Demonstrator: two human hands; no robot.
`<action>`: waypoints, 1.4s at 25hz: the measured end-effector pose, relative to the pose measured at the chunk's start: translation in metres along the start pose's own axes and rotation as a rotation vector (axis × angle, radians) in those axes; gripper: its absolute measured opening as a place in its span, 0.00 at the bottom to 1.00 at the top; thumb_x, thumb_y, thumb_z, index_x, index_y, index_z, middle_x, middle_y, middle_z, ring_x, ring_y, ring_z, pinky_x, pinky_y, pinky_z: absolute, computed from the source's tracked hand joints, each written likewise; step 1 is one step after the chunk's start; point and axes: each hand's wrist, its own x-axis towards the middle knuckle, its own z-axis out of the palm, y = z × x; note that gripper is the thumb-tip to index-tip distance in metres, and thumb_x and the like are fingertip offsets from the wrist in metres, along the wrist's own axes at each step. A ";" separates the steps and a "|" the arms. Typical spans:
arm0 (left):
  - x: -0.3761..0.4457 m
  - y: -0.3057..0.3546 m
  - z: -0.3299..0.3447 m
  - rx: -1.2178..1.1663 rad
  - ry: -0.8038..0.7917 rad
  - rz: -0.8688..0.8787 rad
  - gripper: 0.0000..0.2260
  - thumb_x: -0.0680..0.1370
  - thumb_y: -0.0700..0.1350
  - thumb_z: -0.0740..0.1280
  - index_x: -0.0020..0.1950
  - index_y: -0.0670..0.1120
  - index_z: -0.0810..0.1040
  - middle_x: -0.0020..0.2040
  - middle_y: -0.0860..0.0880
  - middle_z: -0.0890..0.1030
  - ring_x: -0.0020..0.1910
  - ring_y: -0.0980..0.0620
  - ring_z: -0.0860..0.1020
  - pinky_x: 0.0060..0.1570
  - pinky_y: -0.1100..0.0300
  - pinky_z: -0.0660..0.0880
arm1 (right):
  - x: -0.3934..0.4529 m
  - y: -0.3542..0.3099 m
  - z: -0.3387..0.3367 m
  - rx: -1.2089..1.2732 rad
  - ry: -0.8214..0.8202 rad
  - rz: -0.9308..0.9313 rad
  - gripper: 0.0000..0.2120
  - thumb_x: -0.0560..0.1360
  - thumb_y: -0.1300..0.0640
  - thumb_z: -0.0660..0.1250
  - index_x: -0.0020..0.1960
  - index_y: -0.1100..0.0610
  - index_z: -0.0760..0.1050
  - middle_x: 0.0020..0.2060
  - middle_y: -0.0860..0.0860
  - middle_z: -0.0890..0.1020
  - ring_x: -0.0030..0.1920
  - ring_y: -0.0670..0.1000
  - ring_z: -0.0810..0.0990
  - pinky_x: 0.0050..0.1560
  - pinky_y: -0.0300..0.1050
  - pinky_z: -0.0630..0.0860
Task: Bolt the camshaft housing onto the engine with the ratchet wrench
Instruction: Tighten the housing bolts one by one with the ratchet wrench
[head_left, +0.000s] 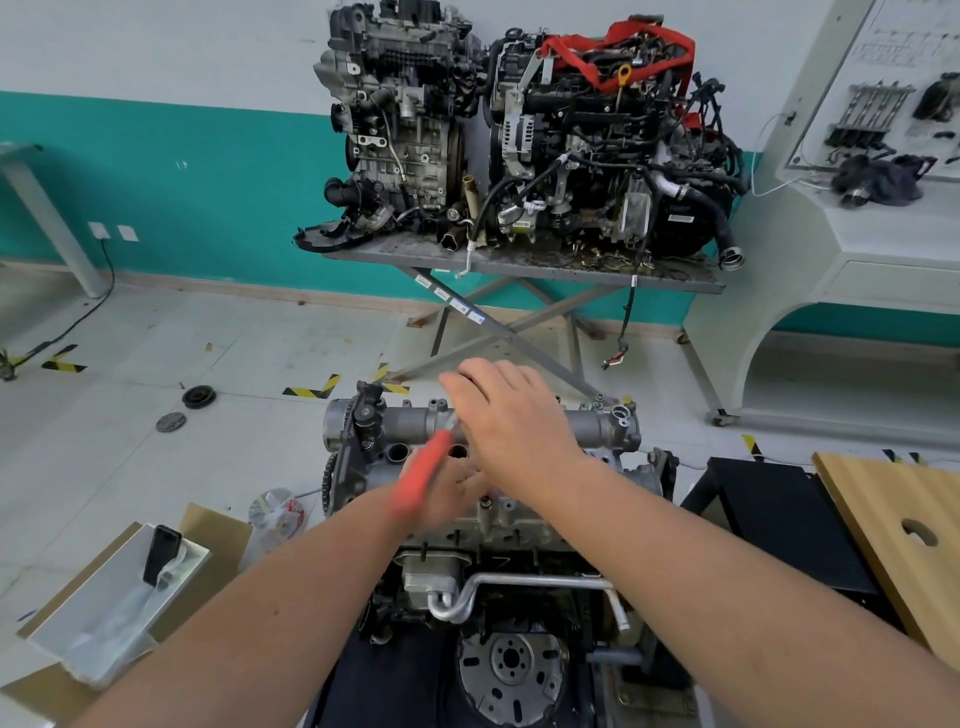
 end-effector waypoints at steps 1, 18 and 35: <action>0.002 0.003 0.000 0.050 -0.043 -0.037 0.19 0.83 0.52 0.53 0.72 0.51 0.72 0.71 0.47 0.72 0.73 0.51 0.64 0.75 0.49 0.51 | 0.003 -0.001 -0.006 -0.055 -0.106 -0.010 0.18 0.77 0.55 0.64 0.65 0.60 0.76 0.50 0.58 0.79 0.47 0.59 0.78 0.46 0.53 0.75; 0.003 0.003 0.000 0.059 -0.159 -0.049 0.24 0.83 0.64 0.47 0.59 0.60 0.81 0.65 0.65 0.71 0.76 0.54 0.59 0.73 0.39 0.34 | 0.013 -0.002 -0.014 1.828 0.073 1.302 0.13 0.80 0.58 0.64 0.37 0.52 0.72 0.34 0.49 0.81 0.41 0.49 0.76 0.44 0.45 0.67; 0.010 -0.014 0.012 0.097 -0.051 -0.086 0.19 0.83 0.50 0.54 0.72 0.48 0.71 0.72 0.45 0.71 0.75 0.44 0.64 0.70 0.46 0.58 | 0.000 -0.007 -0.006 -0.034 -0.011 0.001 0.15 0.75 0.56 0.62 0.58 0.57 0.81 0.46 0.54 0.80 0.45 0.58 0.77 0.45 0.52 0.73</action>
